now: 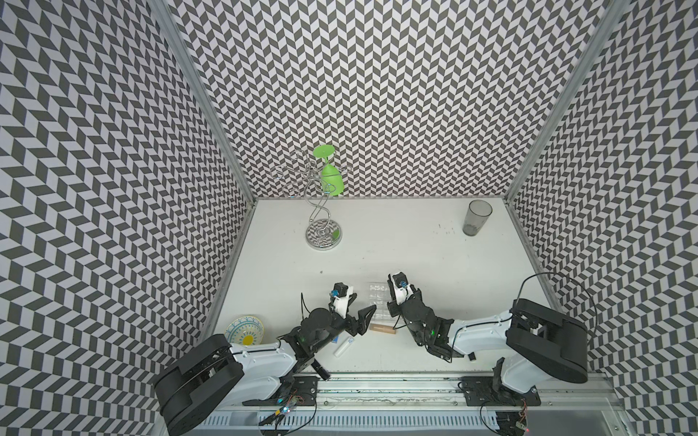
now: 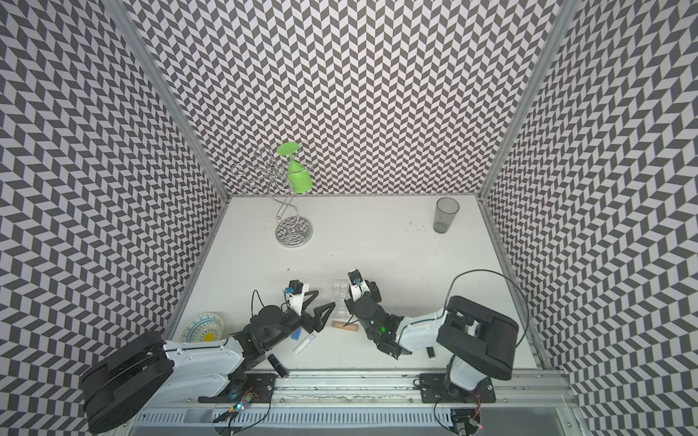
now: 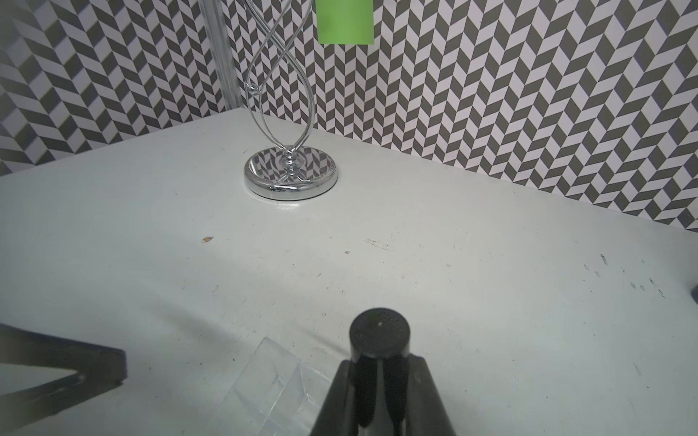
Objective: Arrange the lipsticks in the organizer
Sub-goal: Place the lipstick in the storage box.
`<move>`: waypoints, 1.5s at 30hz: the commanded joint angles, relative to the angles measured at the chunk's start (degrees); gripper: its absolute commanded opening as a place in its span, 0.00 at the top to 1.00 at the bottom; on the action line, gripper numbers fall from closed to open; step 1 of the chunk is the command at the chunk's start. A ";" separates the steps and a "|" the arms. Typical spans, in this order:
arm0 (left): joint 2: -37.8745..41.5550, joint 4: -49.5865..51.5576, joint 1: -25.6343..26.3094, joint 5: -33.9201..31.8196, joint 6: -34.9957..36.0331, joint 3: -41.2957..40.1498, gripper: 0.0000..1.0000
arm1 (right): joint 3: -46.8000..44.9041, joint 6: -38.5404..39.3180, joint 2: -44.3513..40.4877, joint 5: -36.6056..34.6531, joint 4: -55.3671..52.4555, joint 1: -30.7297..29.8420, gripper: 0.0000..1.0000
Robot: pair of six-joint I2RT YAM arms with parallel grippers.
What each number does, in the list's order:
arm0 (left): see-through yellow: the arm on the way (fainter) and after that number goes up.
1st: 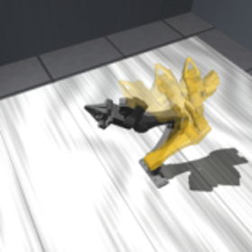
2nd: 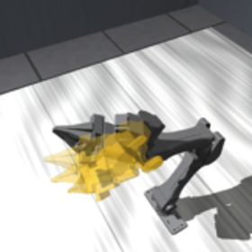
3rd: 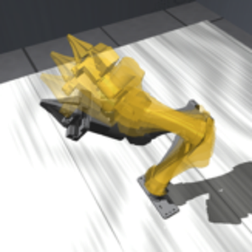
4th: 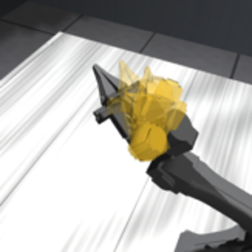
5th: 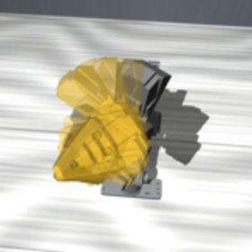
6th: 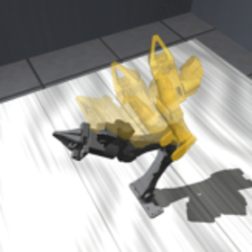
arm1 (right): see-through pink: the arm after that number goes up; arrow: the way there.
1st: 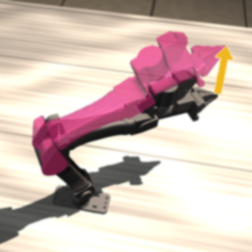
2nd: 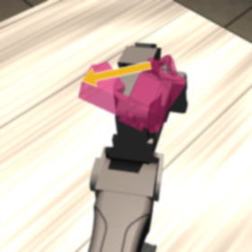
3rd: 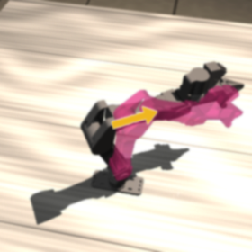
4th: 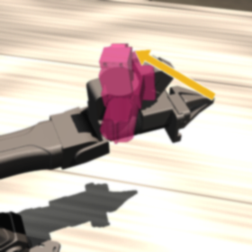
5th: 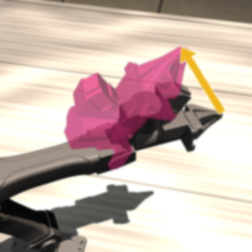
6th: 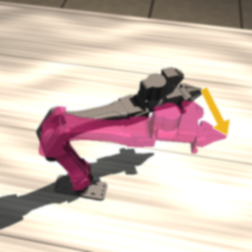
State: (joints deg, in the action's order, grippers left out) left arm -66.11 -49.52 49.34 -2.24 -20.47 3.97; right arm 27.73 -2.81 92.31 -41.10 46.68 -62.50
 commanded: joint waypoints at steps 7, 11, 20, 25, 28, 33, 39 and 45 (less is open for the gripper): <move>-0.42 -2.06 -0.39 0.74 0.34 1.64 0.14 | -0.50 -1.98 2.69 -1.58 4.87 -0.14 1.00; -0.64 -2.26 -0.39 1.23 0.23 1.75 0.13 | -0.11 -3.55 2.88 -1.53 2.85 -0.43 0.96; -0.65 -1.51 -0.34 1.41 0.00 1.92 0.13 | 2.08 -4.60 2.05 -0.10 -2.61 -1.29 0.58; 1.11 0.57 -0.32 1.36 0.21 1.87 0.13 | 3.53 -3.35 1.08 -1.63 -3.82 -2.91 0.50; 3.40 3.16 -0.30 1.21 0.21 1.67 0.12 | 4.64 -2.06 -2.18 -2.90 -5.78 -4.65 0.39; 8.96 8.57 -0.30 0.14 -0.75 1.21 0.11 | 5.25 -2.85 -10.29 -3.54 -12.53 -6.01 0.36; 13.98 16.46 0.80 0.54 -1.77 1.83 0.13 | 2.86 -6.70 -24.53 -1.67 -27.13 -6.58 0.35; 17.00 33.40 4.90 -7.62 -8.11 5.17 0.13 | 0.28 -21.58 -41.87 0.71 -49.91 -6.61 0.00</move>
State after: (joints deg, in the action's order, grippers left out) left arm -50.43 -28.05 52.62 -4.38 -25.21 5.54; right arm 30.61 -16.43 55.86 -42.04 9.17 -68.88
